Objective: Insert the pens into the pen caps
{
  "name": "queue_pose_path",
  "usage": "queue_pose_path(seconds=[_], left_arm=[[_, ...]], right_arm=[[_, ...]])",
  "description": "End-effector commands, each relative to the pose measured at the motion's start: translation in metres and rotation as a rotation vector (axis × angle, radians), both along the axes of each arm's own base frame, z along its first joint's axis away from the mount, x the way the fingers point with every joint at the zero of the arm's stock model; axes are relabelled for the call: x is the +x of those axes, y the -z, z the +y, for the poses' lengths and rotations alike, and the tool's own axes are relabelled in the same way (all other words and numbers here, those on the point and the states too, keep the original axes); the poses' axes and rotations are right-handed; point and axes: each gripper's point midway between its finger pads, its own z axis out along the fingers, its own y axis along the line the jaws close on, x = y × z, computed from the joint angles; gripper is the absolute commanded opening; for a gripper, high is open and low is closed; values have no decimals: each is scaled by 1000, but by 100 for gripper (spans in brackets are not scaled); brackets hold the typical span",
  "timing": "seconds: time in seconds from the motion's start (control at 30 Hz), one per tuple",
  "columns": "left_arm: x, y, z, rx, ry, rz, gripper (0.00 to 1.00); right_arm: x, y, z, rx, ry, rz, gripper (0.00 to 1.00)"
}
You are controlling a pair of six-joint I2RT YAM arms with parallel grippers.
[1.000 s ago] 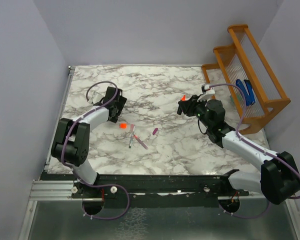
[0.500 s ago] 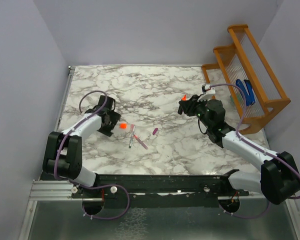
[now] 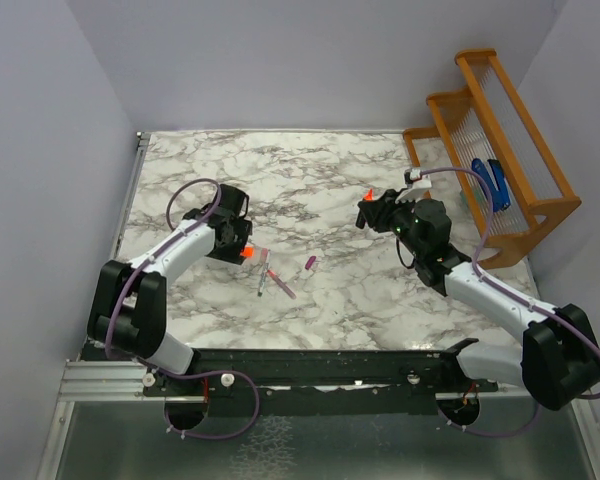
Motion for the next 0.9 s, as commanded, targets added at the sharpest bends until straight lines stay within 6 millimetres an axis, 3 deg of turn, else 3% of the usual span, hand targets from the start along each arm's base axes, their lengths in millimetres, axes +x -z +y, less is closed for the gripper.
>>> queue_pose_path(seconds=[0.0, 0.33, 0.6, 0.87], left_arm=[[-6, 11, 7, 2, -119, 69, 62], [2, 28, -6, -29, -119, 136, 63], [12, 33, 5, 14, -139, 137, 63], [7, 43, 19, 22, -168, 172, 62]], right_arm=[[-3, 1, -6, -13, 25, -12, 0], [-3, -4, -9, -15, 34, -26, 0], [-4, -5, -10, -19, 39, -32, 0], [-3, -3, -11, -23, 43, -29, 1]])
